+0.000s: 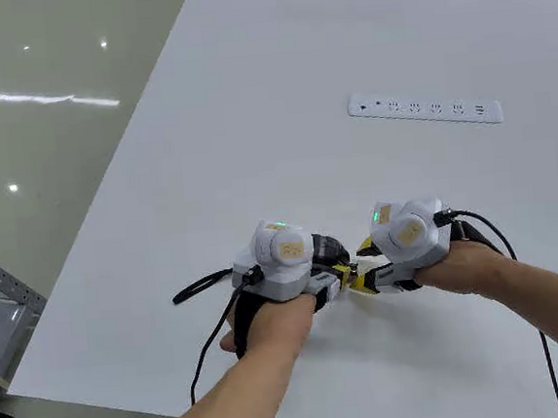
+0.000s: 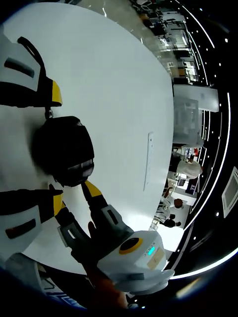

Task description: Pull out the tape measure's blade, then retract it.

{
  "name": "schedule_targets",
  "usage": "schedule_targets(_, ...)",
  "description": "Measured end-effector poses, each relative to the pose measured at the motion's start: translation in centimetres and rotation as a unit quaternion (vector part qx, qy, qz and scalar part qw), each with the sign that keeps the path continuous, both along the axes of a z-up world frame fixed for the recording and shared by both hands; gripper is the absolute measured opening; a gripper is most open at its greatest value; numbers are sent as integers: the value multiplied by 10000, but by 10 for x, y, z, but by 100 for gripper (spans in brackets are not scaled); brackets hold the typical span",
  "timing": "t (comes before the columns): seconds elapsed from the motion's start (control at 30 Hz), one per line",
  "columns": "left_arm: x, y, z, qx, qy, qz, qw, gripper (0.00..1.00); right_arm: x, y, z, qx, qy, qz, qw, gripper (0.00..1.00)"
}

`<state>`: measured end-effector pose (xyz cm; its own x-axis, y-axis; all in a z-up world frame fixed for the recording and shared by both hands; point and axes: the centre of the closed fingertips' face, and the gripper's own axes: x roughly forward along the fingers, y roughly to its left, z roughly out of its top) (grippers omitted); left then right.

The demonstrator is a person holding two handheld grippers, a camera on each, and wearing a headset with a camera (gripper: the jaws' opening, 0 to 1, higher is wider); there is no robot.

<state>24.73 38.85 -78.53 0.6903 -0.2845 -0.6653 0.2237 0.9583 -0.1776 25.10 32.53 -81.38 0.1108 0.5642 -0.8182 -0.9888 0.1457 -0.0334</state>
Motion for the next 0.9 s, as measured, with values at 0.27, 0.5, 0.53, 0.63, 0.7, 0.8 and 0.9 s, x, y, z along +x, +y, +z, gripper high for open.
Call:
schedule_targets(0.27, -13, 3, 5, 84, -16, -296, 9995, 67, -8, -5, 11, 184, 51, -408, 9990, 38)
schedule_targets(0.5, -25, 5, 9, 130, 35, -501, 9987, 74, -15, -12, 23, 373, 116, -813, 9959, 43)
schedule_targets(0.53, -27, 5, 10, 128, 25, -524, 9985, 74, -16, -13, 24, 401, 128, -844, 9955, 44)
schedule_targets(0.63, -31, 7, 15, 143, -3, -562, 9983, 76, -22, -17, 29, 450, 131, -958, 9943, 46)
schedule_targets(0.7, -34, 8, 17, 164, -18, -584, 9982, 77, -23, -18, 33, 510, 148, -1056, 9930, 49)
schedule_targets(0.8, -39, 9, 23, 168, -39, -656, 9977, 78, -28, -22, 37, 567, 164, -1168, 9914, 52)
schedule_targets(0.9, -44, 10, 26, 193, -38, -711, 9973, 78, -34, -25, 40, 603, 199, -1261, 9900, 55)
